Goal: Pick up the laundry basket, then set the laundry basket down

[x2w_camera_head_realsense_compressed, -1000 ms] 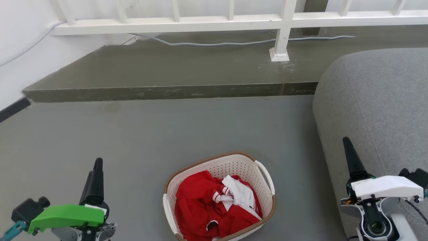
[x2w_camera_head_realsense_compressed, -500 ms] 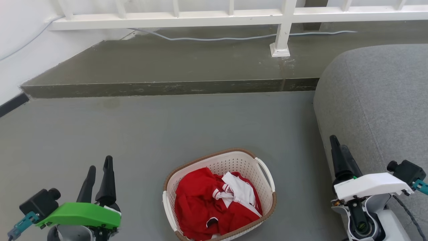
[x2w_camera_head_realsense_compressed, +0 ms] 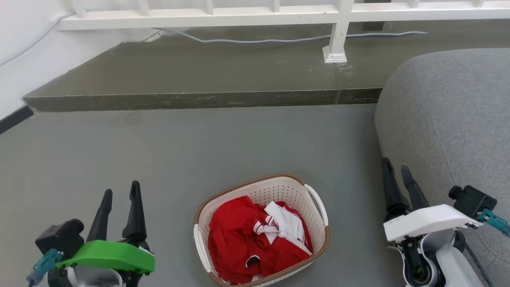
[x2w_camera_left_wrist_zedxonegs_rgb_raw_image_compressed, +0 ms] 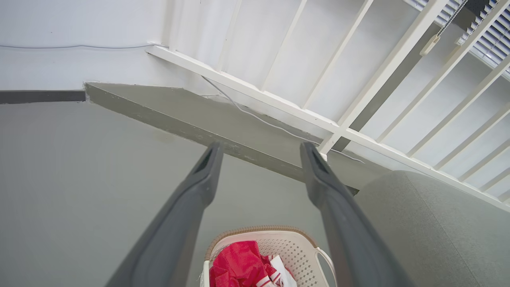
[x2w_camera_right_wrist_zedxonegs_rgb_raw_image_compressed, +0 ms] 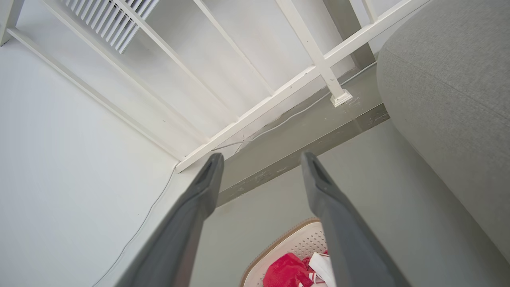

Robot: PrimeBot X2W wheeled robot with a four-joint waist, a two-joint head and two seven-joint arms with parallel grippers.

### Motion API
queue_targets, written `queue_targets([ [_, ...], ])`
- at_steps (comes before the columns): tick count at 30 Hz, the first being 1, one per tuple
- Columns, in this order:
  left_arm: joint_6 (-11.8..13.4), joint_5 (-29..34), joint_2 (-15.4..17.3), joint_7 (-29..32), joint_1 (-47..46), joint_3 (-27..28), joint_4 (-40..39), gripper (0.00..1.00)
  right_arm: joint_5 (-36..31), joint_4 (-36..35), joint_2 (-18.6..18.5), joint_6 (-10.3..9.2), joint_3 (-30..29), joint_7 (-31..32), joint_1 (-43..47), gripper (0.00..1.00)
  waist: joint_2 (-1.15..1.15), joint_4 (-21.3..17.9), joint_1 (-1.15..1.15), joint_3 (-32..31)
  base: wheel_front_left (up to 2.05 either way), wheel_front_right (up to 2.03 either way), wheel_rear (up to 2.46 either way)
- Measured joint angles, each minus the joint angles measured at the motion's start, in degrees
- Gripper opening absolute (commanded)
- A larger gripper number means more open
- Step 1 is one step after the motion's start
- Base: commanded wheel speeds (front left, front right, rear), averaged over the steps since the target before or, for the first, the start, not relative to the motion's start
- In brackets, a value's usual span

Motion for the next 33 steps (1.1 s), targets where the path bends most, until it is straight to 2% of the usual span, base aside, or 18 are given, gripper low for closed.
queue_targets([
  [13,1.9,12.0,0.0,-2.5,0.8,-1.8,-1.9,1.00,-10.6,-2.2,-0.1,-2.43,3.1,-2.7,0.0,1.00,0.00,0.0,0.00,0.6,0.00,0.00,0.00],
  [17,2.4,14.1,0.1,-3.1,1.1,-1.9,-2.4,1.00,-12.9,-2.5,-0.2,-2.57,3.5,-3.3,0.0,1.00,0.00,0.0,0.00,0.6,0.00,0.00,0.00],
  [33,4.5,26.5,0.1,-6.4,2.7,-3.7,-3.0,1.00,-25.0,-4.7,-0.4,-5.16,7.1,-6.6,0.0,1.00,0.00,0.0,0.00,1.1,0.00,0.00,0.00],
])
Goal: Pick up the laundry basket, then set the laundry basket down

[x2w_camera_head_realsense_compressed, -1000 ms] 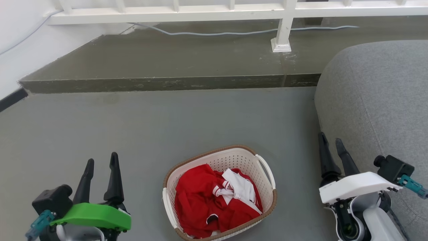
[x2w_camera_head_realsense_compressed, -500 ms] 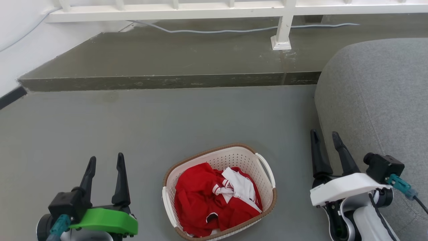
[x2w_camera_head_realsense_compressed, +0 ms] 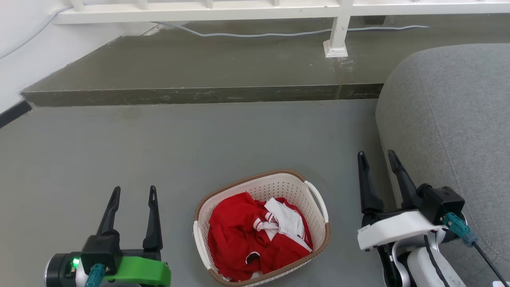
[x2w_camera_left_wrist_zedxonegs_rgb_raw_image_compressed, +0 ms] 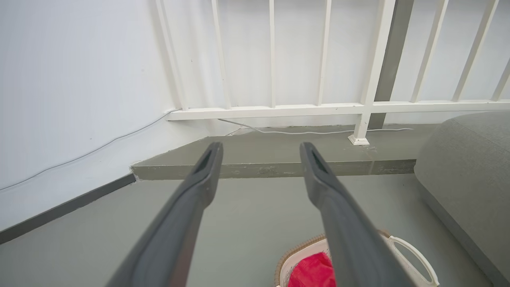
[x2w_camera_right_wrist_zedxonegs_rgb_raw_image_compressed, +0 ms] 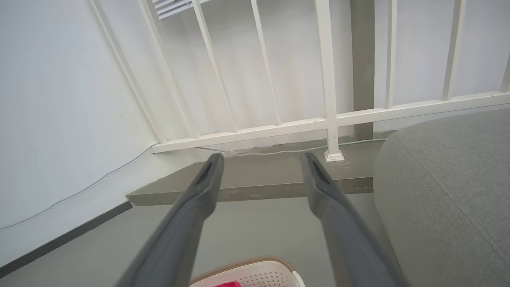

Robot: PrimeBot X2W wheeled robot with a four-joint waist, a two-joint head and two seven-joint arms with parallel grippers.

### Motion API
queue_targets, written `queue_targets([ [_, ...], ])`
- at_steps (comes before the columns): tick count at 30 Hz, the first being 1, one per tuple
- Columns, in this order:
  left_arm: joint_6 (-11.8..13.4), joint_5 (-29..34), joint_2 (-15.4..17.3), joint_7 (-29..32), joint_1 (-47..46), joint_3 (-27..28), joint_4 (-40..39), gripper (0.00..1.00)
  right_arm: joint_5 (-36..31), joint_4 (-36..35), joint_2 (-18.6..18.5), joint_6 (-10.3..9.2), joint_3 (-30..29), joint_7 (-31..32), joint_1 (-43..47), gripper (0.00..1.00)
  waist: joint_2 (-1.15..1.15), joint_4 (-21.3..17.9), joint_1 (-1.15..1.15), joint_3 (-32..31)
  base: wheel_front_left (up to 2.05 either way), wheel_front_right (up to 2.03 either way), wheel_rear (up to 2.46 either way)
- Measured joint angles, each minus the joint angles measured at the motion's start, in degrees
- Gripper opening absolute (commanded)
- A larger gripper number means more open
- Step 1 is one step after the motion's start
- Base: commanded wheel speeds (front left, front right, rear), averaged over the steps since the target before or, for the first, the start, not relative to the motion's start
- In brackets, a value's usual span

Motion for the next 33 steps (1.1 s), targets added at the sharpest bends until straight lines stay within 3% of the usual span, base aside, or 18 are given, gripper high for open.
queue_targets([
  [33,0.0,-0.1,0.0,0.0,1.5,0.0,1.7,1.00,-0.4,0.0,-0.1,-0.42,1.3,0.0,1.3,1.00,0.00,-0.1,0.00,-1.5,0.00,0.00,0.00],
])
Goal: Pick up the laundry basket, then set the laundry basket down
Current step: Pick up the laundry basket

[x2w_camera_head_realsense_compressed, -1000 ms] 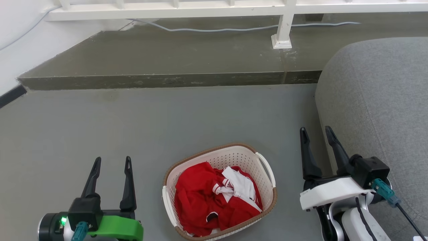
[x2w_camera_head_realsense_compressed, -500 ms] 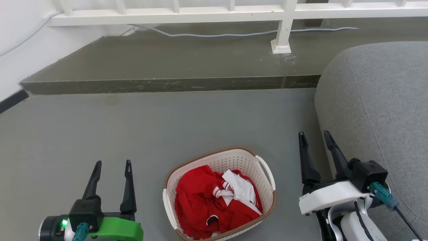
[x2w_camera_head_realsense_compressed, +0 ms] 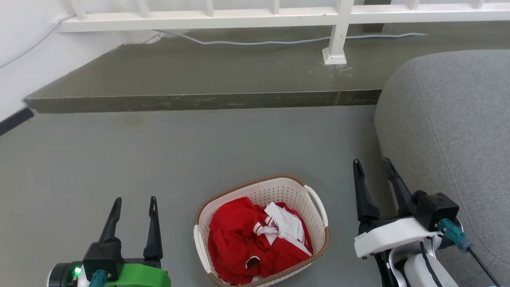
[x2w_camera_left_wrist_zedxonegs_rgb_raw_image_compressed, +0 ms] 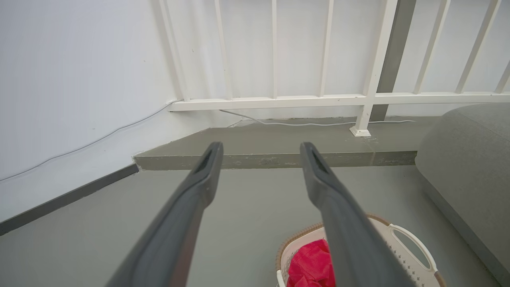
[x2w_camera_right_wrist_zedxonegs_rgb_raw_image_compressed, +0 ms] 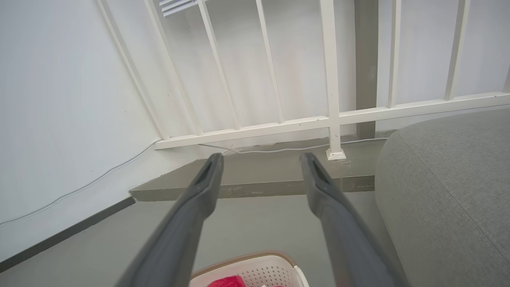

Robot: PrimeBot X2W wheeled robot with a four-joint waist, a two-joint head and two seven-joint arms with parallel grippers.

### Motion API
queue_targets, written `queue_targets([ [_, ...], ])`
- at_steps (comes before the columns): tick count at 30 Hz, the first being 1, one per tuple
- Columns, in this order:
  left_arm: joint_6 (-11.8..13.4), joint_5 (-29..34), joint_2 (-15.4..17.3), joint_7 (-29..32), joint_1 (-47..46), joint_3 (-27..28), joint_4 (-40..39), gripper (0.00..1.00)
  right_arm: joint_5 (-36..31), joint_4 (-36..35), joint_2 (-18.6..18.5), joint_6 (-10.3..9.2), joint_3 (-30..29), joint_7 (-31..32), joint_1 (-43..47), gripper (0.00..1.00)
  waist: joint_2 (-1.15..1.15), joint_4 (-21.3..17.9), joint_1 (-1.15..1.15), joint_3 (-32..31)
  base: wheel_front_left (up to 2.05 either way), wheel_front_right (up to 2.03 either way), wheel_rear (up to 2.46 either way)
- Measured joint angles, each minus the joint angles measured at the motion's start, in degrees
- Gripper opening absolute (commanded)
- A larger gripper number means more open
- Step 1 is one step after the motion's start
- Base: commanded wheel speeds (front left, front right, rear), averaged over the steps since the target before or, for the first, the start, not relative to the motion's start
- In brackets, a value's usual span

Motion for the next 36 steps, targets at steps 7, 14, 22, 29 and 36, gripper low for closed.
queue_targets([
  [7,0.0,0.0,0.0,0.0,0.0,0.0,-0.3,1.00,0.0,-0.1,0.0,-0.01,0.0,0.0,0.0,1.00,0.00,-0.2,0.00,1.3,0.00,0.00,0.00],
  [14,0.0,-0.6,0.0,0.0,-0.1,0.1,-0.5,1.00,-1.1,-1.0,0.0,-0.34,-0.3,0.0,-0.2,1.00,0.00,-0.3,0.00,3.9,0.00,0.00,0.00],
  [22,0.0,-2.0,0.0,0.0,-2.3,0.3,1.3,1.00,-2.1,-2.5,0.0,-0.34,-1.7,0.0,-4.0,1.00,0.00,-0.5,0.00,8.8,0.00,0.00,0.00],
  [29,0.0,-4.1,0.0,-0.2,-7.5,0.7,5.1,1.00,-3.2,-3.3,-0.2,-0.34,-3.5,-0.1,-8.8,1.00,0.00,-0.8,0.00,14.8,0.00,0.00,0.00],
  [36,-0.1,-5.3,-0.1,-0.2,-11.4,0.1,9.1,1.00,-4.1,-4.4,-0.2,-0.32,-4.6,-0.1,-12.5,1.00,0.00,-1.1,0.00,19.5,0.00,0.00,0.00],
])
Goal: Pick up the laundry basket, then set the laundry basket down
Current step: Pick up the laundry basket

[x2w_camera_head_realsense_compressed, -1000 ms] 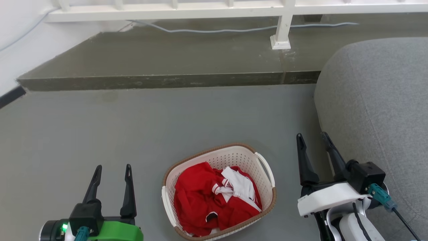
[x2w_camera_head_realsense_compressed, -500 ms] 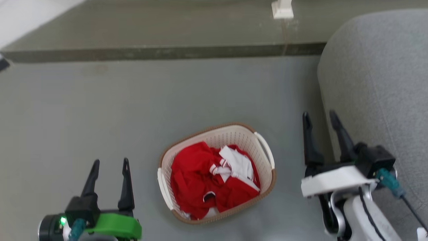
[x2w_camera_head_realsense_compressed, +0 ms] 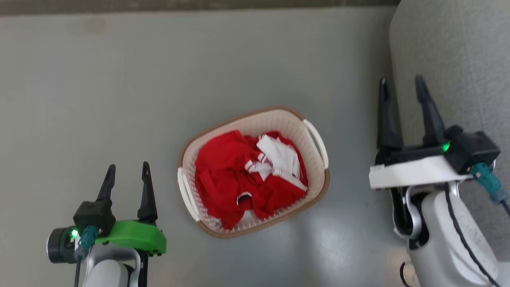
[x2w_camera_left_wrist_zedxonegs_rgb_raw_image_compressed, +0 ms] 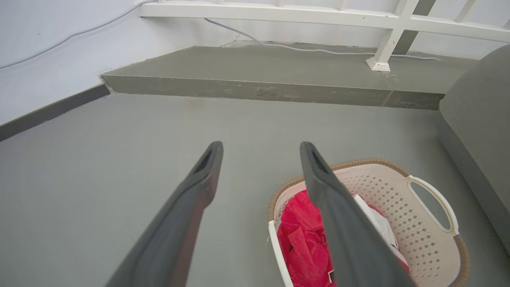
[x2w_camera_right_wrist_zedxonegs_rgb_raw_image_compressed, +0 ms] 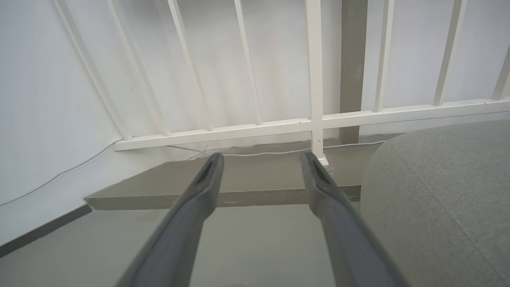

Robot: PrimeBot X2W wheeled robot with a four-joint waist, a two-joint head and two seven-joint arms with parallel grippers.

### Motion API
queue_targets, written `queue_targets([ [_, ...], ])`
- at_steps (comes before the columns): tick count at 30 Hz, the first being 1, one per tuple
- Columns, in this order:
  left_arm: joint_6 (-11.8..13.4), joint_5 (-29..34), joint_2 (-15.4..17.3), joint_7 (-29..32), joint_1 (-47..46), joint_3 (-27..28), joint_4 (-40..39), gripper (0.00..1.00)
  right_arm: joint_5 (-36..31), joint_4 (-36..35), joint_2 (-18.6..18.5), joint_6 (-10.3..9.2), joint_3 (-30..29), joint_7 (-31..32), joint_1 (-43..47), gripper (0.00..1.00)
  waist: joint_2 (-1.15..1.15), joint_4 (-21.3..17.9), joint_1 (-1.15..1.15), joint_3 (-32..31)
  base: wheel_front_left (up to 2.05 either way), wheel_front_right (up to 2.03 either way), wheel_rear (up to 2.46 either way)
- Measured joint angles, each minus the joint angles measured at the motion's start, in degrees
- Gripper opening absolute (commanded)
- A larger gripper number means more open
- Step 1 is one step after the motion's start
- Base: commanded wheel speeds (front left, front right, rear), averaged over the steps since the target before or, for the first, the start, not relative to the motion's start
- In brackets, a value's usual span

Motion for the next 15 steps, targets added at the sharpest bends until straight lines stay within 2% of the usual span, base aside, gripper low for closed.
queue_targets([
  [11,-0.1,-0.6,-0.1,0.0,-7.2,-0.9,8.7,1.00,-0.5,-3.6,-0.2,0.08,-0.3,0.0,-7.2,1.00,0.00,-0.7,0.00,8.9,0.00,0.00,0.00],
  [15,-0.3,-2.9,-0.2,0.0,-10.0,-1.8,12.1,1.00,-0.5,-4.7,-0.3,0.08,-0.7,-0.2,-9.2,1.00,0.00,-1.1,0.01,12.2,0.00,0.00,0.00],
])
